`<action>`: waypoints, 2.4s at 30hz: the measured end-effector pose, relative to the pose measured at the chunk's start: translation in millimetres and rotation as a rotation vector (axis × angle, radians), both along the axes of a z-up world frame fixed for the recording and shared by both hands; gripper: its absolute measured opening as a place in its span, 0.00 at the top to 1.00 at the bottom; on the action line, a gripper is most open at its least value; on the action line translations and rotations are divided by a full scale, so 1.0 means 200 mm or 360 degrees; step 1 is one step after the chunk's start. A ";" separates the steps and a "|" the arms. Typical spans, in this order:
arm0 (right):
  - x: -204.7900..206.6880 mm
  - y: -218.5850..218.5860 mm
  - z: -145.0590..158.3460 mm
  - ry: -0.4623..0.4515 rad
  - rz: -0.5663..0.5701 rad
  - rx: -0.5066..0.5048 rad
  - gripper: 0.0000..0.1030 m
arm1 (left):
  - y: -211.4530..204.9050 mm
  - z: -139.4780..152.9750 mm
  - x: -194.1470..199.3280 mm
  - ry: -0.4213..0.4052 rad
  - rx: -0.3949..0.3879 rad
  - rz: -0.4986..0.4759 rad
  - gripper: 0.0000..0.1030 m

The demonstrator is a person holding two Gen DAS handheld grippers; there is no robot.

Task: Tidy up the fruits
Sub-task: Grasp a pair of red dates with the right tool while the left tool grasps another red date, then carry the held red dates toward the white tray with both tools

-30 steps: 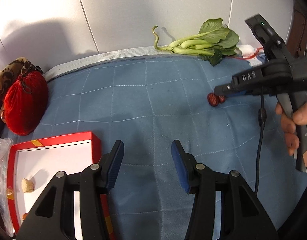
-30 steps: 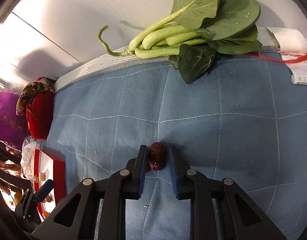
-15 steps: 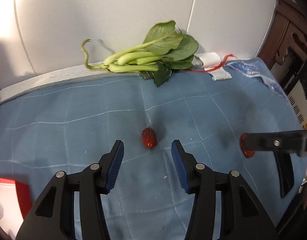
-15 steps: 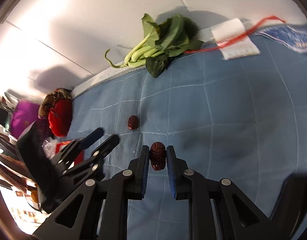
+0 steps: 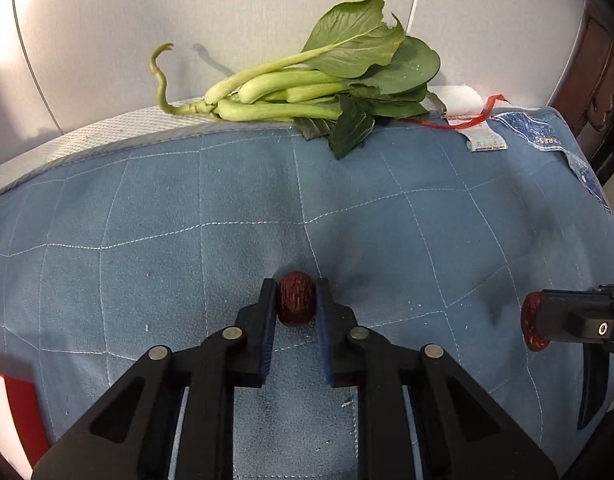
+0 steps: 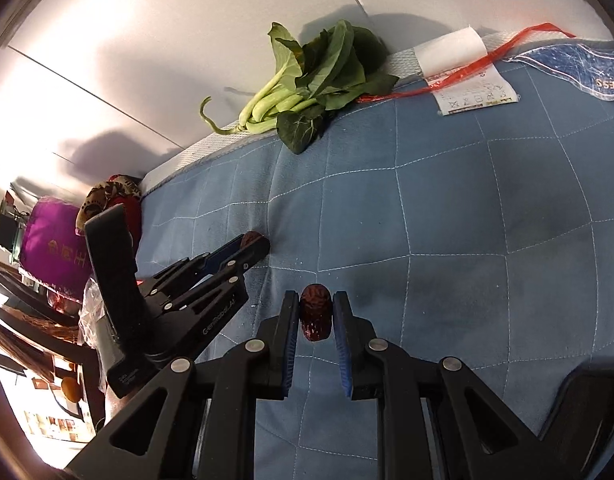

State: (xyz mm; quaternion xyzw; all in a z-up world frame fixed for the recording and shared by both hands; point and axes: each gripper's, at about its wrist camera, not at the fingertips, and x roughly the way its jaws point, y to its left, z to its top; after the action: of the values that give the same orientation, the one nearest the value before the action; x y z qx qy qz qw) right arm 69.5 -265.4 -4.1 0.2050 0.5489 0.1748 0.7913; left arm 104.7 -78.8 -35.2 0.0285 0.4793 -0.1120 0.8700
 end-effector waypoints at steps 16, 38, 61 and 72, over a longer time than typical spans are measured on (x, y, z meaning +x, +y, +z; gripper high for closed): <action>-0.02 0.09 0.05 -0.0103 0.0059 0.0002 0.83 | 0.08 0.30 -0.36 -0.0329 0.0342 0.0007 0.84; -0.12 0.66 0.08 -0.0214 0.0332 -0.0052 0.83 | 0.60 0.62 -0.74 -0.0605 0.0414 0.0231 0.84; -0.14 0.67 0.09 -0.0221 0.0377 -0.0045 0.83 | 0.42 0.63 -0.78 -0.0623 0.0397 0.0087 0.84; -0.14 0.69 0.10 -0.0232 0.0391 -0.0044 0.83 | 0.42 0.70 -0.85 -0.0705 0.0467 0.0090 0.84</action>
State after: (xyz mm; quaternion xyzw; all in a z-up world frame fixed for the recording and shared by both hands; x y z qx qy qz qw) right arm 41.2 -127.5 15.0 0.1122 0.5134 0.2773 0.8043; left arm -64.6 5.2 105.2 0.1647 0.2888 -0.0080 0.9431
